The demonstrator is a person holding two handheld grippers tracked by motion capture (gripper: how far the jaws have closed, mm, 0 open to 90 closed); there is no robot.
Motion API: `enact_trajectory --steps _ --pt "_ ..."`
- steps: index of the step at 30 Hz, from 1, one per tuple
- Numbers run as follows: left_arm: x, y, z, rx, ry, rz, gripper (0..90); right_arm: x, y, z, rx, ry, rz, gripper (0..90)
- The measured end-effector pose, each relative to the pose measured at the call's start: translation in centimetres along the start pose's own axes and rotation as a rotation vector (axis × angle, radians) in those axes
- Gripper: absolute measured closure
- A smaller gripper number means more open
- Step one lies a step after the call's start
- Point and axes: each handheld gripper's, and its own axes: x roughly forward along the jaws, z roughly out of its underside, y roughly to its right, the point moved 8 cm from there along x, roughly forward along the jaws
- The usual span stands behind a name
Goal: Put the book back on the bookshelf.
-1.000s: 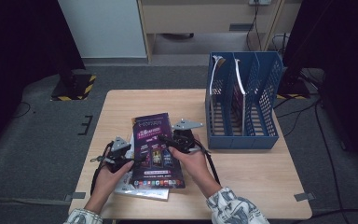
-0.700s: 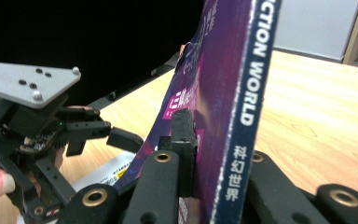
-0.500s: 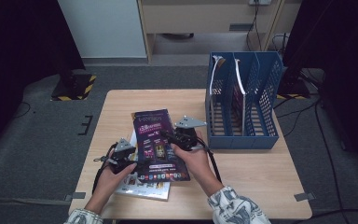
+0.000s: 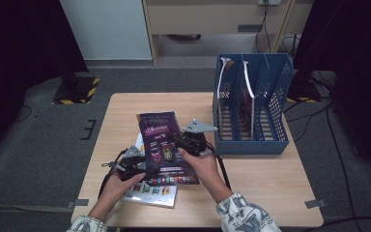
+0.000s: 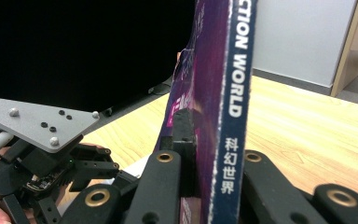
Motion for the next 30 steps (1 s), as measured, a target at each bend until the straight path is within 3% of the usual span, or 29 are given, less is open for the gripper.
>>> enact_trajectory --steps 10,19,25,30 --pt "0.0 0.3 0.0 -0.019 0.003 0.040 25.8 0.1 -0.1 -0.1 0.000 0.006 -0.004 84.1" --pt "-0.1 0.1 -0.1 -0.044 0.015 0.050 28.9 0.0 -0.4 -0.4 -0.008 0.015 -0.010 84.1" --pt "-0.7 -0.4 -0.6 -0.066 0.048 0.049 39.2 -0.3 -0.6 -0.9 -0.022 0.041 -0.019 84.1" --pt "-1.3 -0.8 -0.9 -0.087 0.072 0.057 52.9 -0.5 -0.6 -1.0 -0.024 0.053 -0.024 84.1"
